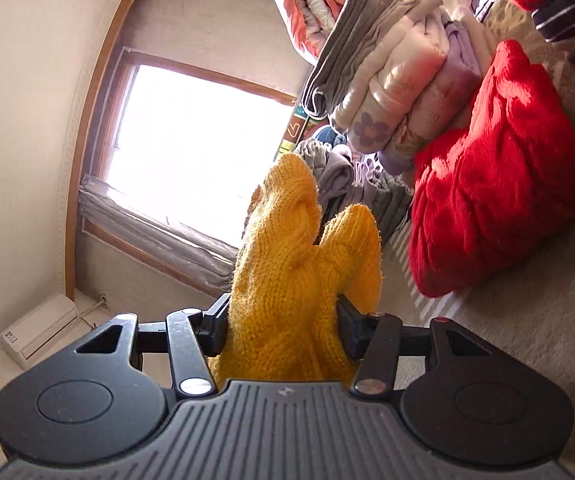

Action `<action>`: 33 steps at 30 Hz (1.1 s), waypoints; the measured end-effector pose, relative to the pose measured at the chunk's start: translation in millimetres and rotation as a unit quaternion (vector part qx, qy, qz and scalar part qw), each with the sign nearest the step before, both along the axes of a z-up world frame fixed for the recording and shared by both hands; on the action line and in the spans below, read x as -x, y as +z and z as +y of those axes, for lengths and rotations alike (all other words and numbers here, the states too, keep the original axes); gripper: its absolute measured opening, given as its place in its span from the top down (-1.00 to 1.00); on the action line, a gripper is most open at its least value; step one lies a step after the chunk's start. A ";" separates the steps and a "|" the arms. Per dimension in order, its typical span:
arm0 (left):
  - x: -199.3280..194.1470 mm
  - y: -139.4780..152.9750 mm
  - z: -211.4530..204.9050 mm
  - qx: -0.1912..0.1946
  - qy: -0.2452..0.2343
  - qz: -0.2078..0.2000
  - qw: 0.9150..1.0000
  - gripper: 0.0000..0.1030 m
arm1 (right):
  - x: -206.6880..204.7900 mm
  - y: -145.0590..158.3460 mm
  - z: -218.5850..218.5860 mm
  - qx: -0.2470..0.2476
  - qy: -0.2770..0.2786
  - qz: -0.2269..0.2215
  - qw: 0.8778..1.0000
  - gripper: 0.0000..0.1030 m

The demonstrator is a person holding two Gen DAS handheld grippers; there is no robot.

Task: Fold clothes
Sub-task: 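Carry the sweater to the red garment and set it on top with both grippers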

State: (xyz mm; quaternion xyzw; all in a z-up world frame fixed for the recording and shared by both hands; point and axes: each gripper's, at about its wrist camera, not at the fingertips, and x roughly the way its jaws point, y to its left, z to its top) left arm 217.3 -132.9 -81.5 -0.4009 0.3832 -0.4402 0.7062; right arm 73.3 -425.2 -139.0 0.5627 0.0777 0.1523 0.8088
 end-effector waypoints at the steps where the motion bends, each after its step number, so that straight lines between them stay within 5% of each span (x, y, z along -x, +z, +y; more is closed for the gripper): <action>1: -7.5 2.0 -12.6 -0.001 -0.008 -0.003 1.000 -0.16 | -1.5 0.1 -12.3 -0.004 -0.013 -0.006 1.000 -0.03; 14: -87.1 -29.3 -104.0 0.024 -0.038 0.029 0.999 -0.16 | -60.8 -34.3 -120.5 -0.077 -0.100 -0.032 0.992 -0.03; 17: -99.9 -61.2 -114.4 -0.012 -0.028 0.062 0.998 -0.13 | -76.5 -45.8 -131.6 -0.068 -0.122 -0.002 0.990 -0.03; 21: -100.1 -80.3 -109.9 0.008 -0.016 0.072 0.997 -0.14 | -83.8 -76.0 -141.2 -0.061 -0.157 0.067 0.983 0.01; 27: -95.3 -67.7 -107.0 -0.002 -0.018 0.061 0.998 -0.24 | -96.9 -82.6 -148.1 -0.060 -0.158 0.060 0.984 -0.02; 30: -85.5 -49.3 -97.8 -0.027 0.004 0.039 0.999 -0.52 | -95.9 -69.3 -146.4 -0.018 -0.171 0.059 0.983 -0.19; 33: -67.8 -30.8 -83.3 -0.064 0.031 0.006 0.997 -0.52 | -84.3 -53.2 -144.9 0.017 -0.195 0.053 0.979 -0.47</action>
